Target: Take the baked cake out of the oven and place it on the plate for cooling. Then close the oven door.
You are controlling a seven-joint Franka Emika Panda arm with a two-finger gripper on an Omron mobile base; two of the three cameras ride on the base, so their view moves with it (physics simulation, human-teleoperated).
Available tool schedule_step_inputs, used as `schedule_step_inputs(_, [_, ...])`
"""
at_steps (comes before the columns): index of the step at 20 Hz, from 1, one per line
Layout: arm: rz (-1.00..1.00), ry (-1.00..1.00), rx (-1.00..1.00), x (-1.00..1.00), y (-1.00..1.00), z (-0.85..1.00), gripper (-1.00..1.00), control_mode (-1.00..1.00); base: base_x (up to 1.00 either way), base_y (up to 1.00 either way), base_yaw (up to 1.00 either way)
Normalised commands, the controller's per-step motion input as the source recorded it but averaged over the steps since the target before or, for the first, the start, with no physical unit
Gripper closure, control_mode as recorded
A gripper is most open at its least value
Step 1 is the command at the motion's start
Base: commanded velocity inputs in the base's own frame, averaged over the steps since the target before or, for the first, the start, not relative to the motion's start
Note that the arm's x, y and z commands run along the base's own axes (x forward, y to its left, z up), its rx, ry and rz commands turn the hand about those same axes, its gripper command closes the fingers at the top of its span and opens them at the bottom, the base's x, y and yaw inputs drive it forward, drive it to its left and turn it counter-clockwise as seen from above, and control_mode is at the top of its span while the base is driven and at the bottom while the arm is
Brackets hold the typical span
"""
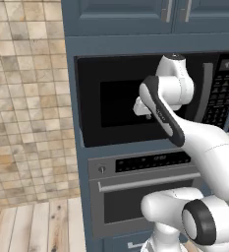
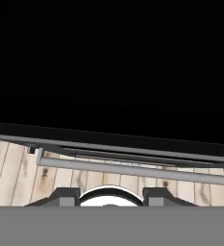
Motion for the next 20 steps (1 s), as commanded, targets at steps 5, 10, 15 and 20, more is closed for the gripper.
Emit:
schedule_step_inputs(5, [0.00, 0.00, 0.00, 0.01, 0.00, 0.00, -1.00, -1.00, 0.00, 0.00, 0.00])
schedule_step_inputs(10, [0.00, 0.00, 0.00, -0.17, -0.04, -0.03, -1.00, -1.00, 0.00, 0.00, 0.00])
schedule_step_inputs(15, [0.00, -0.03, 0.00, -0.35, -0.02, -0.17, -1.00, -1.00, 0.00, 0.00, 0.00])
schedule_step_inputs(20, [0.00, 0.00, 0.00, -0.02, 0.00, 0.00, -1.00, 1.00, -0.14, 0.00, 0.01])
